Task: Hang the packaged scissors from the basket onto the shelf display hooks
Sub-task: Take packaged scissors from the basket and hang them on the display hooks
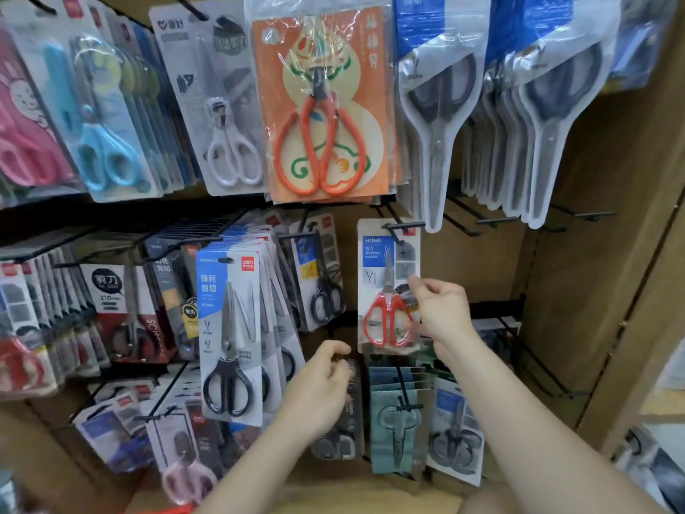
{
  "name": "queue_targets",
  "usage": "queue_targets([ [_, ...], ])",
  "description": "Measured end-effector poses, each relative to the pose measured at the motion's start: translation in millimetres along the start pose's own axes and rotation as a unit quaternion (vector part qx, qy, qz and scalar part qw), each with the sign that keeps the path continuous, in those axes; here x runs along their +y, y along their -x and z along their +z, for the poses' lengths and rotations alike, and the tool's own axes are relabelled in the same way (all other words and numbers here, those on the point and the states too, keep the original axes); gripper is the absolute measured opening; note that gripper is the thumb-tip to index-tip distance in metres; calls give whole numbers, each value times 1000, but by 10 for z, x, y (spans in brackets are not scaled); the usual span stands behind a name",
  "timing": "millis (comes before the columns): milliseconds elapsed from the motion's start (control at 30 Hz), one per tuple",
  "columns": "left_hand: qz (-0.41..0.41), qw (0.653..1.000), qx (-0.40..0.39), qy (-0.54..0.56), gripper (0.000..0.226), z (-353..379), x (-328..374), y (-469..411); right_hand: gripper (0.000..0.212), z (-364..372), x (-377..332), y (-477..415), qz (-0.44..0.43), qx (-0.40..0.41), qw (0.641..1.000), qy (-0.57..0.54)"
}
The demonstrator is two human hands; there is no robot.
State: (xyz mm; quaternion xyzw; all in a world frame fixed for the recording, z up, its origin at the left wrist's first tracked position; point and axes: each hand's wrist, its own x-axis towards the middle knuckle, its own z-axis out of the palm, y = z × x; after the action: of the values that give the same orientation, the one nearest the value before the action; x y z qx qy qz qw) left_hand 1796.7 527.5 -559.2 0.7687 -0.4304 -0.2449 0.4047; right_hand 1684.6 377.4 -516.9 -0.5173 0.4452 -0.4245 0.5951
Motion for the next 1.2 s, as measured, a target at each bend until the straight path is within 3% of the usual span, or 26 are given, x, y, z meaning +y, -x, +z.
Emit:
queue_targets([
  [100,-22,999,15,18,25,-364,-165,263,15,137,-14,-121,20,35,998,-40],
  [233,-30,994,85,68,30,-907,-421,566,46,197,54,-107,41,51,997,-50],
  [367,-69,983,150,79,31,-1366,-852,758,22,262,343,203,4,83,996,41],
  [433,-90,972,188,107,32,-1533,-1139,831,9,383,463,458,10,19,998,52],
  [533,-122,950,247,148,34,-1707,-1561,1017,16,694,555,903,35,-166,984,57],
  [633,-160,933,271,173,35,-1812,-1975,1265,21,1109,626,1272,59,-317,944,75],
  [767,-226,906,306,184,37,-1967,-2550,1584,24,1770,970,1605,105,-445,881,125],
  [1000,-387,873,264,135,29,-1915,-3795,2139,12,2805,2192,2023,222,-494,815,207],
  [1133,-464,862,184,94,17,-1642,-4432,2194,12,3234,2936,2148,340,-461,795,201],
  [1200,-493,847,184,77,17,-1523,-4667,2095,17,3402,3295,2169,403,-434,782,193],
])
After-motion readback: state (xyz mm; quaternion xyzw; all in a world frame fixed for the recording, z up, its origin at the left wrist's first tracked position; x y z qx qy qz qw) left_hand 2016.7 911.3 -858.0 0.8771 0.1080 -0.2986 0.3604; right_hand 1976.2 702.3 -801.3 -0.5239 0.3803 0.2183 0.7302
